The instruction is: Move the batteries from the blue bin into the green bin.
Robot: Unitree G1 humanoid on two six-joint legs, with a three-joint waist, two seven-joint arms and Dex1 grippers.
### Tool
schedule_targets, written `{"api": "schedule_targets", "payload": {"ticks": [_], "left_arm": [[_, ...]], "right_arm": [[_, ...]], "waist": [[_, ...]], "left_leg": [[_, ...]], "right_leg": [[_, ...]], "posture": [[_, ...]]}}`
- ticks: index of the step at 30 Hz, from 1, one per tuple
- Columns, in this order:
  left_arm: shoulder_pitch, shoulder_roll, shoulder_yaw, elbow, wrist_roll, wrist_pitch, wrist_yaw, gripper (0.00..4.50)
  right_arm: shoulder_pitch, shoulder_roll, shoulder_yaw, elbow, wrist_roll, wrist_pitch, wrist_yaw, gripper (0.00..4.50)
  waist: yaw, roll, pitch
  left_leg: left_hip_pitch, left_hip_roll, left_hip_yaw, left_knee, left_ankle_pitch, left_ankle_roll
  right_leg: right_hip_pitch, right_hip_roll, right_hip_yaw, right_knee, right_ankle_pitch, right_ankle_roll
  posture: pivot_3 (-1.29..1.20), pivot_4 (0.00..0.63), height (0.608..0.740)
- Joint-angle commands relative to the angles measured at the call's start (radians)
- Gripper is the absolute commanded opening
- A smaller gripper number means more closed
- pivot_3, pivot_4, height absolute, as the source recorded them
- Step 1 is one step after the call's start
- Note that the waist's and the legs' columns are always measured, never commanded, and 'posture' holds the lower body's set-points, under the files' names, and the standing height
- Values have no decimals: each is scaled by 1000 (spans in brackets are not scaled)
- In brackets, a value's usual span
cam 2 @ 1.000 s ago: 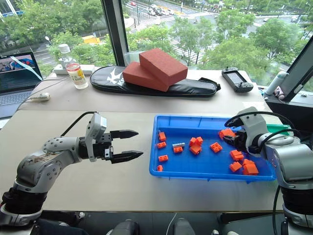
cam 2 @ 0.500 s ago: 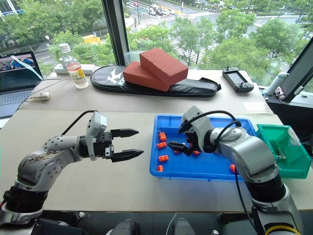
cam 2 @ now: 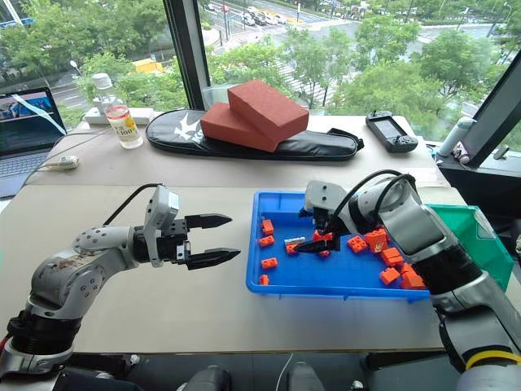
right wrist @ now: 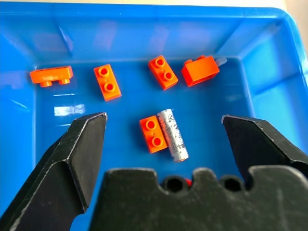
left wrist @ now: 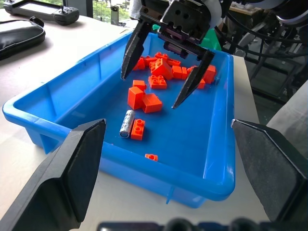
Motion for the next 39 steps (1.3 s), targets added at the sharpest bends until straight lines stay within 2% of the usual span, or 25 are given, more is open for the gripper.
{"api": "schedule_targets", "payload": {"ticks": [1, 13, 20, 23, 25, 26, 33, 39], "left_arm": [[6, 10, 22, -40, -21, 16, 5, 4500], [2, 31, 35, -58, -42, 52, 0, 4500], [-9, 34, 35, -51, -40, 51, -3, 4500], [-6, 34, 35, -53, -40, 51, -2, 4500], [-4, 33, 36, -54, -40, 49, 0, 4500], [-3, 33, 35, -55, -39, 49, 0, 4500], [0, 31, 36, -56, -37, 45, 3, 4500], [2, 31, 37, -56, -37, 44, 3, 4500]], "right_arm": [[-56, 46, 20, 185, -99, -147, 26, 4475], [-163, 205, 40, 623, -268, -405, 45, 4475], [-199, 255, 37, 779, -316, -472, 76, 4475], [-204, 270, 34, 816, -325, -474, 104, 3833], [-204, 279, 30, 831, -328, -471, 124, 3003], [-205, 282, 27, 837, -332, -473, 125, 2795], [-212, 297, 17, 874, -362, -483, 115, 345], [-208, 300, 2, 873, -371, -483, 109, 240]], "waist": [[1, 0, 0], [-2, 0, 0], [-2, 0, 0], [-2, 0, 0], [-2, 0, 0], [-2, 0, 0], [-3, 0, 0], [-3, 0, 0]], "left_leg": [[0, 0, 0, 0, 0, 0], [0, -1, 0, 0, 0, 0], [1, 0, -1, 0, 0, -1], [2, 0, -1, 0, 0, -1], [2, 0, -1, 0, 0, -1], [2, 0, -1, 0, 0, -1], [5, 0, -1, 0, 0, -1], [15, 0, -1, -2, 0, -1]], "right_leg": [[0, 0, 0, 0, 0, 0], [0, -1, 0, 1, 0, 0], [1, 0, 0, 3, 0, 0], [1, 0, 0, 3, 0, 0], [2, 0, 0, 3, 0, 0], [2, 0, 0, 3, 0, 0], [4, 0, 0, 3, 0, 0], [16, 0, -1, -2, 0, 0]], "posture": [[0, 150, 740], [0, 150, 740], [0, 150, 740], [0, 150, 740], [0, 150, 740], [0, 150, 740], [0, 150, 740], [0, 150, 740]]}}
